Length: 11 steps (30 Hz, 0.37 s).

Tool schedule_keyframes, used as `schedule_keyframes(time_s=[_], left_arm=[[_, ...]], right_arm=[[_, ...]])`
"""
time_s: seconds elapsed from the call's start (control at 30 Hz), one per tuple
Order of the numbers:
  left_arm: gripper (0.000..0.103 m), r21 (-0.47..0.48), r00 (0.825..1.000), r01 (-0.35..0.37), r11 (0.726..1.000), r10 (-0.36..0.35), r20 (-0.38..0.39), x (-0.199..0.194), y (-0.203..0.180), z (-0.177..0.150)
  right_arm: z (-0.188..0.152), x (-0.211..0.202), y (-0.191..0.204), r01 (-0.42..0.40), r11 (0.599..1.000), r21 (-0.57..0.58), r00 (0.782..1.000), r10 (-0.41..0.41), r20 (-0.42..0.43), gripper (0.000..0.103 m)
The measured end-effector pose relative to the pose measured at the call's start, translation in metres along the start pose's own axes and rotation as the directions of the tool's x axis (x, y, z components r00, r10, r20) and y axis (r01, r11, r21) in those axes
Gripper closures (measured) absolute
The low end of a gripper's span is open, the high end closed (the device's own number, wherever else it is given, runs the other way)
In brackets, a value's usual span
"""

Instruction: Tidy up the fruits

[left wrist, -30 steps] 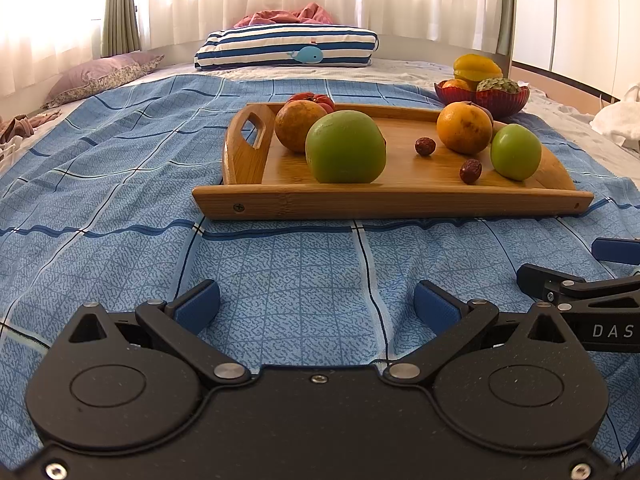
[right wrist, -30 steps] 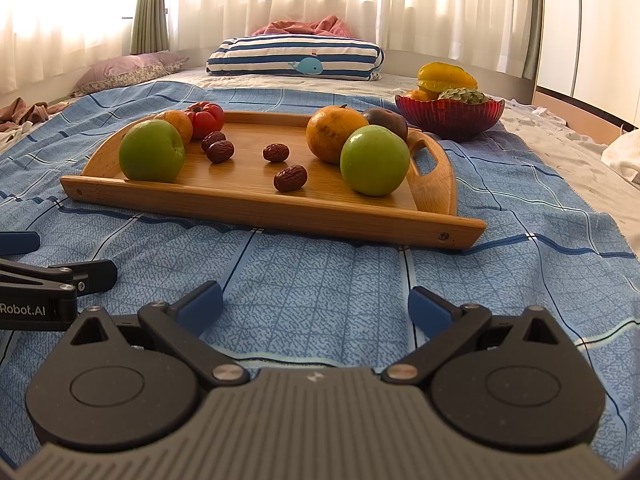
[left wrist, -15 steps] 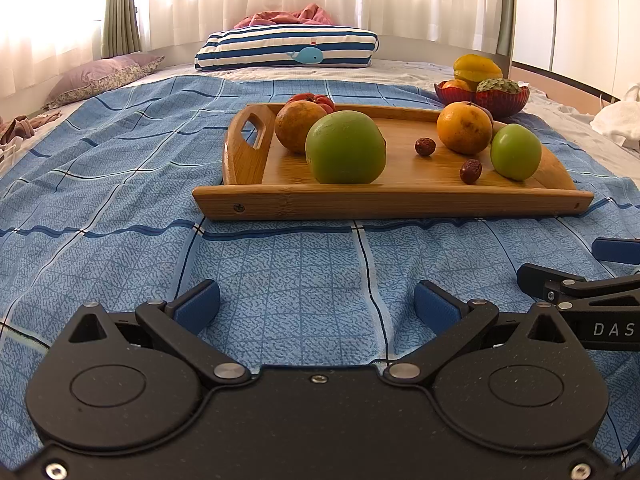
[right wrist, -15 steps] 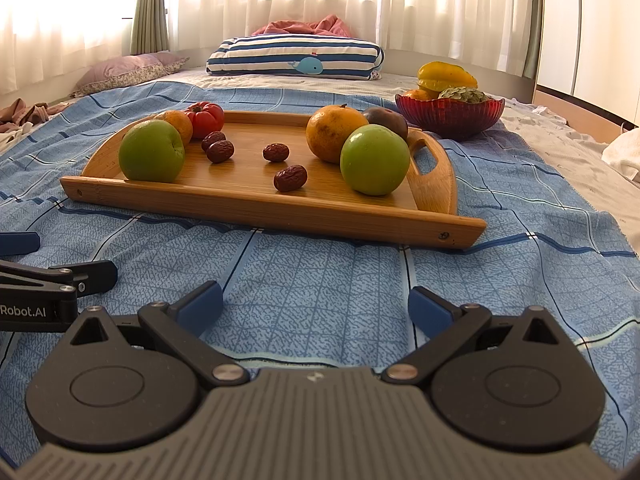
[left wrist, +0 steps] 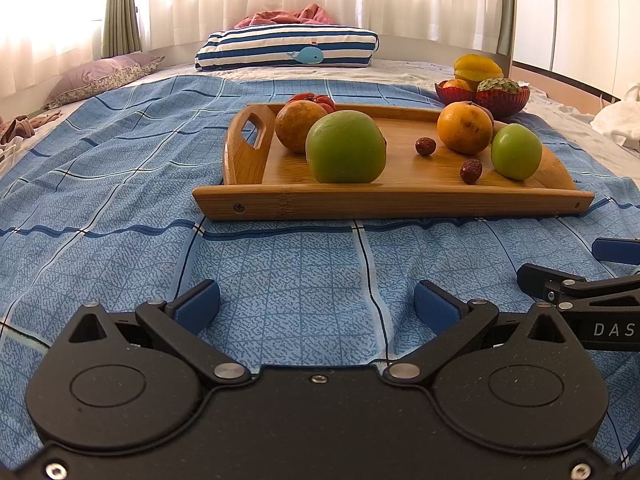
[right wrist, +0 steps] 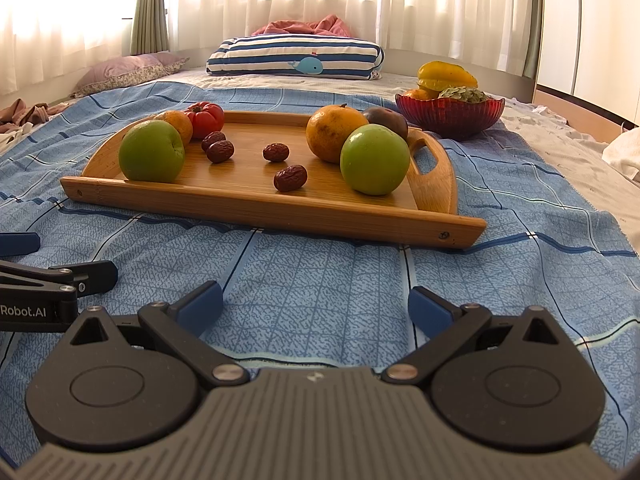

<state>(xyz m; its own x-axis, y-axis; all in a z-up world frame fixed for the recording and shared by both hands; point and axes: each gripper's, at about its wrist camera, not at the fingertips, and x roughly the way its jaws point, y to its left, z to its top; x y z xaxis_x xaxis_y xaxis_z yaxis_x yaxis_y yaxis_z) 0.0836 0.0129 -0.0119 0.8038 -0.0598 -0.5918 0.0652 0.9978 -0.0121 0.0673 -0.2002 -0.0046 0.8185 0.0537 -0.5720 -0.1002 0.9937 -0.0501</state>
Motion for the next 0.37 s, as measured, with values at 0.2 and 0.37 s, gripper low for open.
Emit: schedule_keyframes(time_s=[0.2, 0.37], left_arm=[[0.000, 0.000, 1.000, 0.000, 1.000, 0.000, 0.000, 0.0001, -0.0002, -0.0002], [0.000, 0.007, 1.000, -0.007, 1.000, 0.007, 0.003, 0.0000, -0.0001, -0.0003]], right_arm=[[0.0000, 0.0001, -0.0002, 0.000, 1.000, 0.000, 1.000, 0.000, 0.000, 0.000], [0.0000, 0.0002, -0.0005, -0.001, 1.000, 0.001, 1.000, 0.001, 0.000, 0.000]])
